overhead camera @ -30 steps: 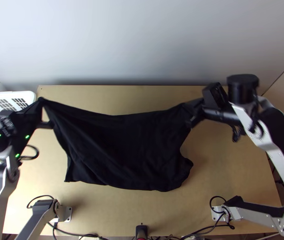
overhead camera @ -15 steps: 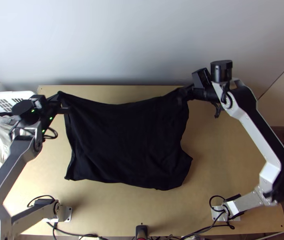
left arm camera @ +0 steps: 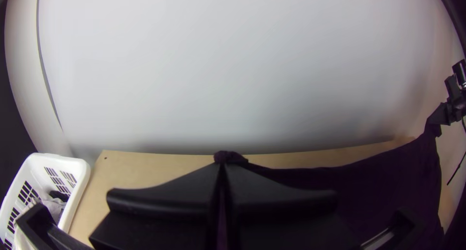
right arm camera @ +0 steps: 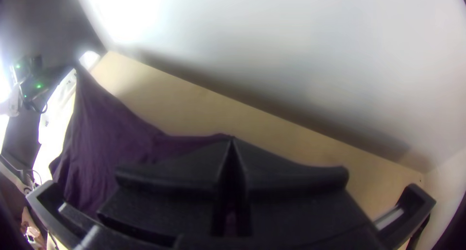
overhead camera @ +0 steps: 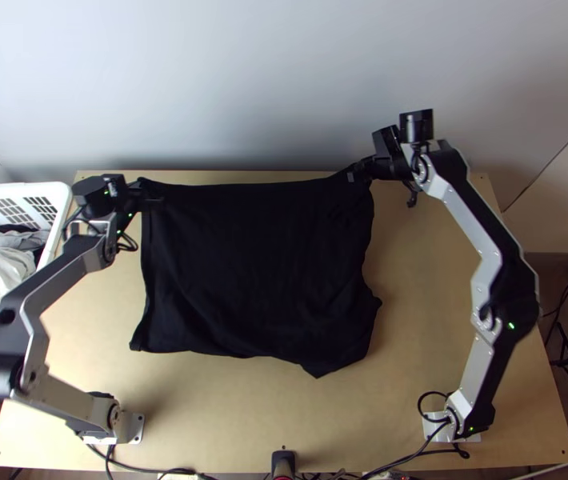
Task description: Fold the t-shirt
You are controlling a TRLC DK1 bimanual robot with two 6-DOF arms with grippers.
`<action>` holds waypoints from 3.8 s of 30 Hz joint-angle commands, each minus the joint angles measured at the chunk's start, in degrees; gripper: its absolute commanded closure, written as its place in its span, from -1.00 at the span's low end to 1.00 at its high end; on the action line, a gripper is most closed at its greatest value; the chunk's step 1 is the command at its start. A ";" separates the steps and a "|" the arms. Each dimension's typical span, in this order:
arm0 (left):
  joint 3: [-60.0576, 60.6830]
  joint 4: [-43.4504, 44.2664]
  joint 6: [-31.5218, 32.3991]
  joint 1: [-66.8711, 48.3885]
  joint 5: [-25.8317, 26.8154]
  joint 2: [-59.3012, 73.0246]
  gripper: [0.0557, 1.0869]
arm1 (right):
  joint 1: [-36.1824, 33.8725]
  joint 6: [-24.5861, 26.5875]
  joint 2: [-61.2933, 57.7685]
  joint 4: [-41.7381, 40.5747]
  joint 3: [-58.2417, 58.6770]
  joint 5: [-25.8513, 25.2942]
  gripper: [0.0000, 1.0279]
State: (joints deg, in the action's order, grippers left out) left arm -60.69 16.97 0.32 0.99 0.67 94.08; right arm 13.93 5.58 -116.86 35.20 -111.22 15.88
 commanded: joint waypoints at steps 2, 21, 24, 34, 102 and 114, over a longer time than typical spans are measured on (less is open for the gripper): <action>-6.99 3.33 -1.37 0.06 -3.13 12.97 0.93 | -0.75 0.04 -13.92 0.83 -13.32 -0.15 0.95; -27.64 3.42 -1.72 -0.64 -4.62 31.42 0.93 | -0.22 1.45 -23.50 -3.21 -22.02 -4.01 0.95; -27.64 4.74 -1.72 -1.17 -4.89 32.74 0.93 | -0.13 1.53 -24.38 -4.70 -21.76 -4.89 0.95; -25.36 5.09 -1.46 -1.17 -5.41 31.78 0.93 | 0.39 0.92 -24.21 -4.88 -19.65 -5.68 0.95; 25.88 2.36 1.00 -0.38 -5.32 -14.19 0.93 | 9.45 -5.23 33.45 -17.97 54.71 -3.40 0.95; 29.84 0.43 1.97 -1.43 -5.32 -18.32 0.93 | 9.45 -5.23 35.56 -18.15 59.10 -3.40 0.95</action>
State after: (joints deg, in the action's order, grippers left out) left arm -33.26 18.57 1.74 -0.01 -4.60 78.61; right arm 23.35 0.40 -82.85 17.19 -54.50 12.45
